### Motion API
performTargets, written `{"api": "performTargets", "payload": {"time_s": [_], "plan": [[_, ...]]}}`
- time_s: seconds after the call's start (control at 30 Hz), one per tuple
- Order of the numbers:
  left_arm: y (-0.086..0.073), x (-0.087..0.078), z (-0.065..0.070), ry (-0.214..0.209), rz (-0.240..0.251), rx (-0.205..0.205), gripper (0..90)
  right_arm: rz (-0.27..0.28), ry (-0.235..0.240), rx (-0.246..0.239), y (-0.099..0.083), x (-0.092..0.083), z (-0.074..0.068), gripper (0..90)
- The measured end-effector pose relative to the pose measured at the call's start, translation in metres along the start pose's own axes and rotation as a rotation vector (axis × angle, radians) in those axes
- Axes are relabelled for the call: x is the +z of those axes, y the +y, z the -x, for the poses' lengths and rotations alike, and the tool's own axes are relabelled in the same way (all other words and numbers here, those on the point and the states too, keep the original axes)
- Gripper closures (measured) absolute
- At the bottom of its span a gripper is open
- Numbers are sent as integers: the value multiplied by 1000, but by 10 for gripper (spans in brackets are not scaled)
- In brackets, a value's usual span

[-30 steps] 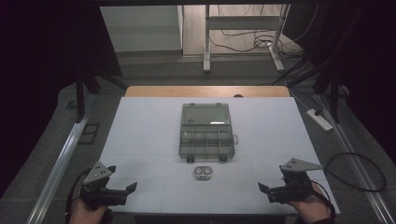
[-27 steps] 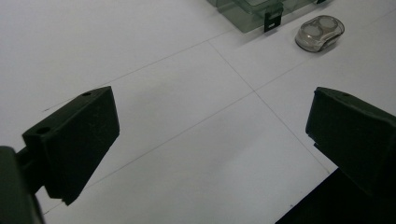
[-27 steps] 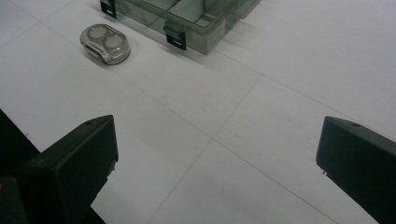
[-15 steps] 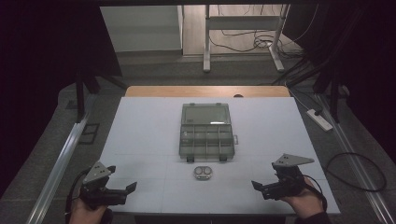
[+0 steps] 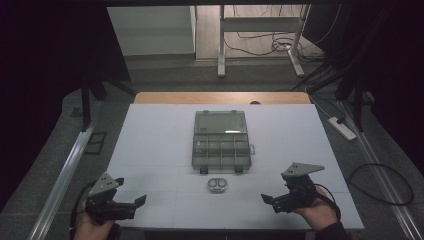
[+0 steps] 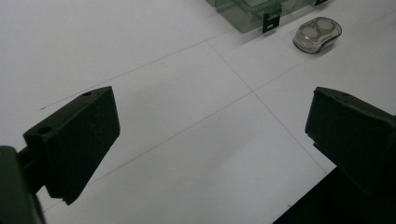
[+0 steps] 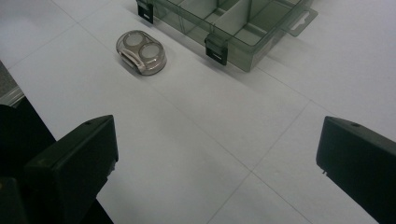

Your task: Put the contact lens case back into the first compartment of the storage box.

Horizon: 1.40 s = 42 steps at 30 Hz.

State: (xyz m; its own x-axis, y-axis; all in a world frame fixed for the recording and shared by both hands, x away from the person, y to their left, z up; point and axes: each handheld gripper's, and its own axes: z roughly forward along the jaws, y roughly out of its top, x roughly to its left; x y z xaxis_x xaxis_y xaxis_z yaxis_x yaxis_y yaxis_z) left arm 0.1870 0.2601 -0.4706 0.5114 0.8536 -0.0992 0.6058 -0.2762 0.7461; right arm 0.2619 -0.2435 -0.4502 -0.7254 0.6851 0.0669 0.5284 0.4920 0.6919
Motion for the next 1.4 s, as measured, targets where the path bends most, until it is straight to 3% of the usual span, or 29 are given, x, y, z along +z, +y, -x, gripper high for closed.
{"api": "performTargets", "payload": {"time_s": [0.37,1.4], "plan": [[0,0,0,-1,-1,0,28,-26,30,-7,7,11,-3,0],[0,1,0,-12,-9,10,28,-108,91,-116,30,52,-21,0]]}}
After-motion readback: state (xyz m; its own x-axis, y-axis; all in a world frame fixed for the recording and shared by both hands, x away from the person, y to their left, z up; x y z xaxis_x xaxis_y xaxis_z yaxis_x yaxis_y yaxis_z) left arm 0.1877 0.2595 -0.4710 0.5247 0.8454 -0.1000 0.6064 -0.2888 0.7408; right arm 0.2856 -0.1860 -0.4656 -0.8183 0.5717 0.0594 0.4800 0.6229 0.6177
